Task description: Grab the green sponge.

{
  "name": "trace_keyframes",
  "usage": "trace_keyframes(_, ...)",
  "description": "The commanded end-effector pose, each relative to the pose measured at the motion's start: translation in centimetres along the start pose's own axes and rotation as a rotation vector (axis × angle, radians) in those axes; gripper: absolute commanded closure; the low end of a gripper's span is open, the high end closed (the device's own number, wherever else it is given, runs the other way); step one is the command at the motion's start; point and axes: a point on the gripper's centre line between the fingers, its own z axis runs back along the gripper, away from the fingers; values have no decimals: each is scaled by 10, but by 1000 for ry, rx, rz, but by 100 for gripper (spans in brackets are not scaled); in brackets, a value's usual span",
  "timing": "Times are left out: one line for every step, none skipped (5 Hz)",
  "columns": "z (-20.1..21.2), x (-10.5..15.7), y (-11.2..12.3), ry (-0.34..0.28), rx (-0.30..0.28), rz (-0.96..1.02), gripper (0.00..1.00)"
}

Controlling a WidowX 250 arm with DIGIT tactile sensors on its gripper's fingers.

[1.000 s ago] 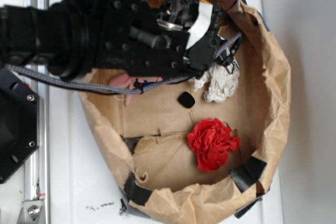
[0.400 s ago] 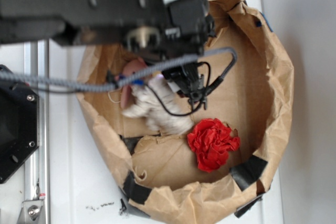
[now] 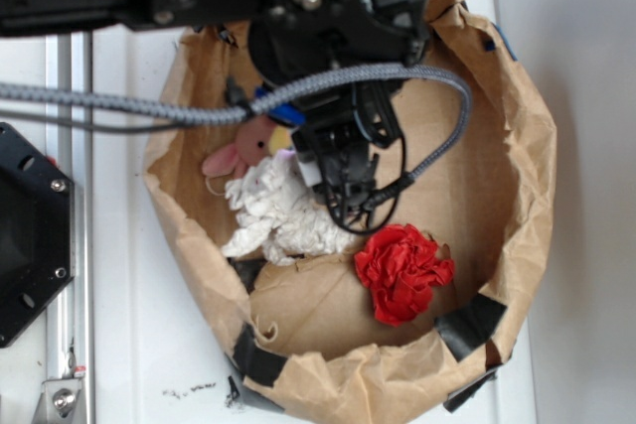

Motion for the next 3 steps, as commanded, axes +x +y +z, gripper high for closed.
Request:
trace_keyframes(18, 19, -1, -89, 25, -73, 100)
trace_keyframes(16, 23, 2, -104, 29, -44, 100)
trace_keyframes(15, 24, 5, -126, 35, -25, 100)
